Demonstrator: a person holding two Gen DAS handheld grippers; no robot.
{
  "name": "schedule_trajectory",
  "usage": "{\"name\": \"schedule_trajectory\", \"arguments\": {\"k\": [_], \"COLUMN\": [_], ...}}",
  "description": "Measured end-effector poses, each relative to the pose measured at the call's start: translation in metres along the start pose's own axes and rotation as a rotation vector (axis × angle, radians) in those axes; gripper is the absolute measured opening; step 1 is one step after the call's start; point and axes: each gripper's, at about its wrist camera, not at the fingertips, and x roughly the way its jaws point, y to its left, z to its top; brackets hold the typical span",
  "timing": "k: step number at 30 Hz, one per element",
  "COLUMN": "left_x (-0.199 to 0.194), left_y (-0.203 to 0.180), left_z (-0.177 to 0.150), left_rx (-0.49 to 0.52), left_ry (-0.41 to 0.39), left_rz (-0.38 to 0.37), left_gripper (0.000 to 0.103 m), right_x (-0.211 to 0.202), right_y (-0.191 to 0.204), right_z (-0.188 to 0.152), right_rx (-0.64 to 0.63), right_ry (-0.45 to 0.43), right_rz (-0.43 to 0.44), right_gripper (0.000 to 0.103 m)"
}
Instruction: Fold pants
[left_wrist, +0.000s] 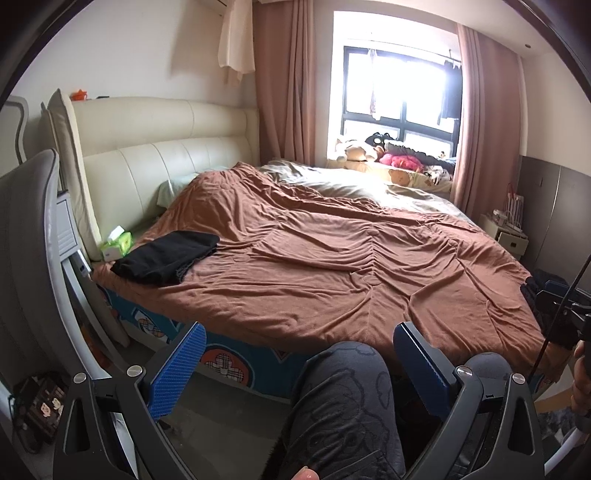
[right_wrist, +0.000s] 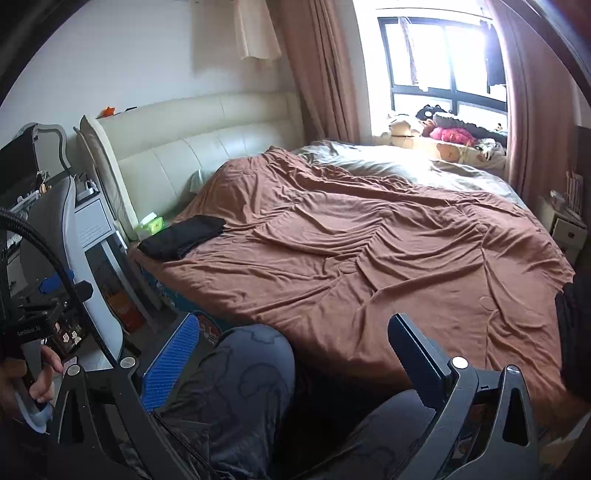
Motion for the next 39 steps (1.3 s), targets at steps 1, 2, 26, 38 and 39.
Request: {"name": "schedule_trajectory", "arguments": {"k": [1, 2, 26, 38, 39], "left_x": [-0.001, -0.001, -0.006, -0.006, -0.006], "left_y": [0.0, 0.0, -0.008, -0.01, -0.01], "left_z": [-0.001, -0.003, -0.01, -0.01, -0.011], "left_rx": [-0.006, -0.01, -0.001, -0.001, 0.0], "left_ry": [-0.004, -0.008, -0.033, -0.029, -0.028], "left_rz": [0.002, 0.006, 0.02, 0.024, 0.026], "left_gripper": [0.102, 0.102, 0.102, 0.102, 0.102], "right_x": [-0.001, -0.003, -0.004, -0.006, -0.006], "right_y": [-0.001, -0.002, -0.003, -0.006, -0.007], "right_z": [-0.002, -0.005, -0.024, -0.025, -0.025], "right_rx": [0.002, 0.005, 0.011, 0.019, 0.021], "right_ry": [0.001, 0.0, -0.015, -0.007, -0.005], "right_rz": [-0.003, -0.013, -0.022, -0.013, -0.013], "right_gripper": [0.103, 0.103, 0.103, 0.103, 0.103]}}
